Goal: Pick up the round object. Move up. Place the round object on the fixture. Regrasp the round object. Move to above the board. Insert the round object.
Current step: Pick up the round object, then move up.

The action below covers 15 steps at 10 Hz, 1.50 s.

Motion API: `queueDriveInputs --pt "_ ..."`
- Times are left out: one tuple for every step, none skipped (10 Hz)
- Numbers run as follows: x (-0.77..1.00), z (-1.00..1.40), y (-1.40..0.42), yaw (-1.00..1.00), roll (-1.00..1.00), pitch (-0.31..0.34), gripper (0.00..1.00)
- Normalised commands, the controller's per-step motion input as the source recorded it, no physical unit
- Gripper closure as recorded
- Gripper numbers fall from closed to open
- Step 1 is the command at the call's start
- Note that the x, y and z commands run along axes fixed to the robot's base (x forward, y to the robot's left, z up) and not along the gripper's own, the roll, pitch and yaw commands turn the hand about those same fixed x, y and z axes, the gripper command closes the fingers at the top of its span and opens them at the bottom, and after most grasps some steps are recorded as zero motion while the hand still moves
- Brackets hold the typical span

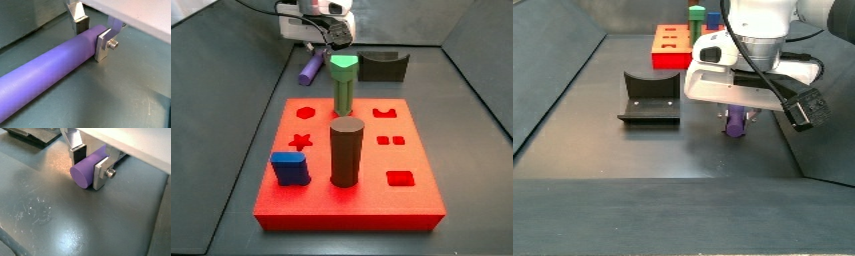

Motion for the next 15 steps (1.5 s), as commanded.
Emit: queueDriveInputs --pt "0.00 0.00 0.00 0.00 0.00 0.000 1.00" --pt "0.00 0.00 0.00 0.00 0.00 0.000 1.00" --pt "0.00 0.00 0.00 0.00 0.00 0.000 1.00" --pt "0.00 0.00 0.00 0.00 0.00 0.000 1.00" --pt "0.00 0.00 0.00 0.00 0.00 0.000 1.00" --pt "0.00 0.00 0.00 0.00 0.00 0.000 1.00" --pt "0.00 0.00 0.00 0.00 0.00 0.000 1.00" --pt "0.00 0.00 0.00 0.00 0.00 0.000 1.00" --pt "0.00 0.00 0.00 0.00 0.00 0.000 1.00" --pt "0.00 0.83 0.00 0.00 0.00 0.000 1.00" --pt "-0.07 0.78 0.06 0.04 0.01 0.034 1.00" --pt "-0.07 0.70 0.03 0.03 0.01 0.058 1.00" --pt "-0.04 0.59 0.02 0.01 0.02 0.074 1.00" --pt "-0.03 0.43 0.02 -0.01 0.04 0.084 1.00" --pt "-0.02 0.30 0.01 -0.01 0.07 0.084 1.00"
